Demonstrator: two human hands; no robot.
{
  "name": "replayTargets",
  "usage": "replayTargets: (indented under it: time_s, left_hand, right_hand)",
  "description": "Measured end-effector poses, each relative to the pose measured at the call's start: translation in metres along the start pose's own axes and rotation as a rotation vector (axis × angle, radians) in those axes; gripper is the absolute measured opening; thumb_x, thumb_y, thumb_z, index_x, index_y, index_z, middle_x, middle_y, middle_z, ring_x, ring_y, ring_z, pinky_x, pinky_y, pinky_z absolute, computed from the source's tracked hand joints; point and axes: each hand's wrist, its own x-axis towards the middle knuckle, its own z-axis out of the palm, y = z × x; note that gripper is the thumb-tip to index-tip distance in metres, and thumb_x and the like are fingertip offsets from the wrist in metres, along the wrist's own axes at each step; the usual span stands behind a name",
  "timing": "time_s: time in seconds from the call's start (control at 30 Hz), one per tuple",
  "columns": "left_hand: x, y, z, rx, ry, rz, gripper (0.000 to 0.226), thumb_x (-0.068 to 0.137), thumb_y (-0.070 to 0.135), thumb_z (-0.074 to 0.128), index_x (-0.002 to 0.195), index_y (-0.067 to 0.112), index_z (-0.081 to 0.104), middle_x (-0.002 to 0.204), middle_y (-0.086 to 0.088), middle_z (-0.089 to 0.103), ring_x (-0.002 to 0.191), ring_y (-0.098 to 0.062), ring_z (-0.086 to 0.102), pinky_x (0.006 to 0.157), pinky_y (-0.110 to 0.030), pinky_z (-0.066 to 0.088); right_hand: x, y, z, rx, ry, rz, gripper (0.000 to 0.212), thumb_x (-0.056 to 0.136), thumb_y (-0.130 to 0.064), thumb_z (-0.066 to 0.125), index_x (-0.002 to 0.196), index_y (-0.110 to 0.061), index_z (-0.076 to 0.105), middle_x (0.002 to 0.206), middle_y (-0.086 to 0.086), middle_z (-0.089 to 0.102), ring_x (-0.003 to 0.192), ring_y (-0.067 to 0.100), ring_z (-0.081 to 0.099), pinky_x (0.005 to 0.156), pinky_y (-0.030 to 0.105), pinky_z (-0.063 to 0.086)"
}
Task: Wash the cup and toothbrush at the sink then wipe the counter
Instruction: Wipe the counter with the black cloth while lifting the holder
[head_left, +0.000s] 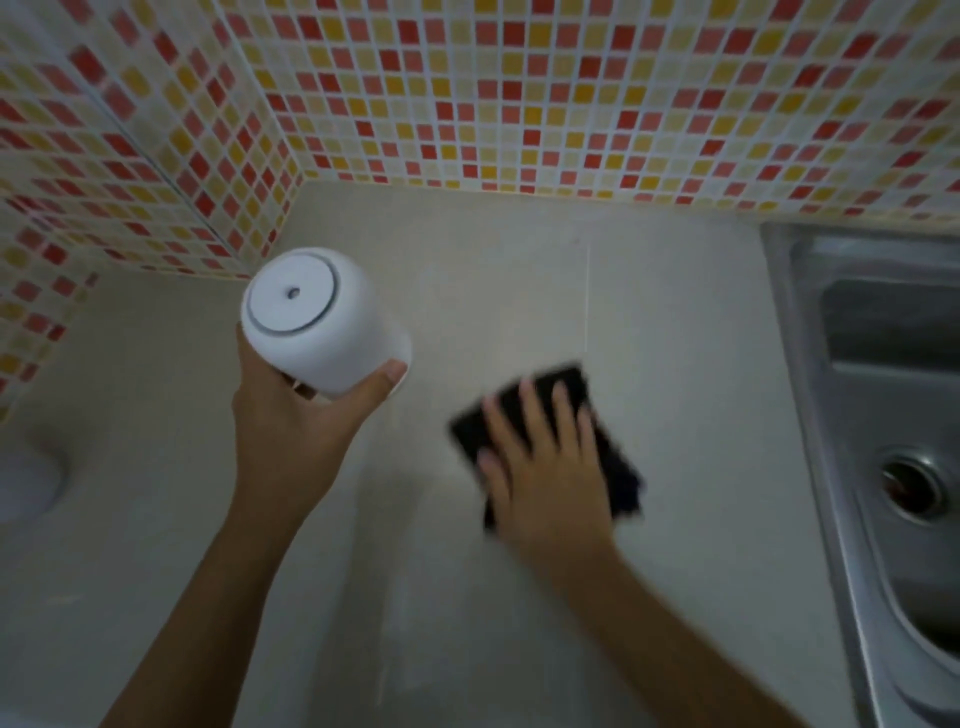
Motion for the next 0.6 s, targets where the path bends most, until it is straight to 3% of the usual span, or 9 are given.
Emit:
replayTargets:
  time_s: [0.1,0.23,0.33,0.43,0.6]
  left_hand:
    - [0.006,0.003,0.003,-0.031,0.005,-0.008,0.095,0.064,0.028,0.084,0.144,0.022,0.034,0.137,0.01,0.052,0.119,0.002,0.054,0.094,-0.02,0.05]
    - [0.007,0.002,0.007,-0.025,-0.005,-0.016,0.094,0.064,0.029,0.082,0.144,0.023,0.035,0.137,0.01,0.052,0.119,0.001,0.054,0.093,-0.019,0.05]
    - [0.003,-0.002,0.014,-0.01,-0.019,-0.016,0.092,0.063,0.029,0.083,0.143,0.022,0.037,0.136,0.009,0.053,0.119,-0.001,0.054,0.094,-0.021,0.05]
    - [-0.002,-0.006,0.023,-0.005,-0.043,-0.03,0.089,0.065,0.027,0.083,0.142,0.024,0.039,0.134,0.01,0.055,0.117,0.001,0.055,0.095,-0.023,0.05]
    - [0.003,-0.007,0.032,-0.009,-0.053,-0.05,0.092,0.062,0.028,0.084,0.142,0.027,0.038,0.127,0.019,0.056,0.113,0.008,0.055,0.093,-0.015,0.049]
  right_hand:
    - [-0.087,-0.016,-0.011,-0.048,-0.111,-0.2,0.058,0.092,-0.058,0.036,0.146,-0.036,0.033,0.158,0.004,0.023,0.141,0.037,0.025,0.11,0.054,0.019]
    - [-0.011,0.013,-0.011,-0.06,-0.141,-0.311,0.053,0.094,-0.061,0.03,0.144,-0.044,0.032,0.158,-0.002,0.025,0.142,0.036,0.025,0.112,0.059,0.016]
    - [0.098,0.035,-0.007,-0.095,-0.096,-0.213,0.054,0.092,-0.061,0.024,0.142,-0.044,0.036,0.154,-0.002,0.033,0.142,0.035,0.026,0.113,0.058,0.015]
    - [0.182,0.069,-0.018,-0.09,-0.165,-0.077,0.056,0.094,-0.061,0.015,0.148,-0.046,0.018,0.16,-0.005,0.015,0.147,0.028,0.009,0.116,0.053,0.002]
    - [0.168,0.151,-0.038,-0.084,0.01,0.209,0.056,0.099,-0.053,0.025,0.15,-0.031,0.024,0.159,0.0,0.019,0.146,0.027,0.014,0.118,0.049,0.006]
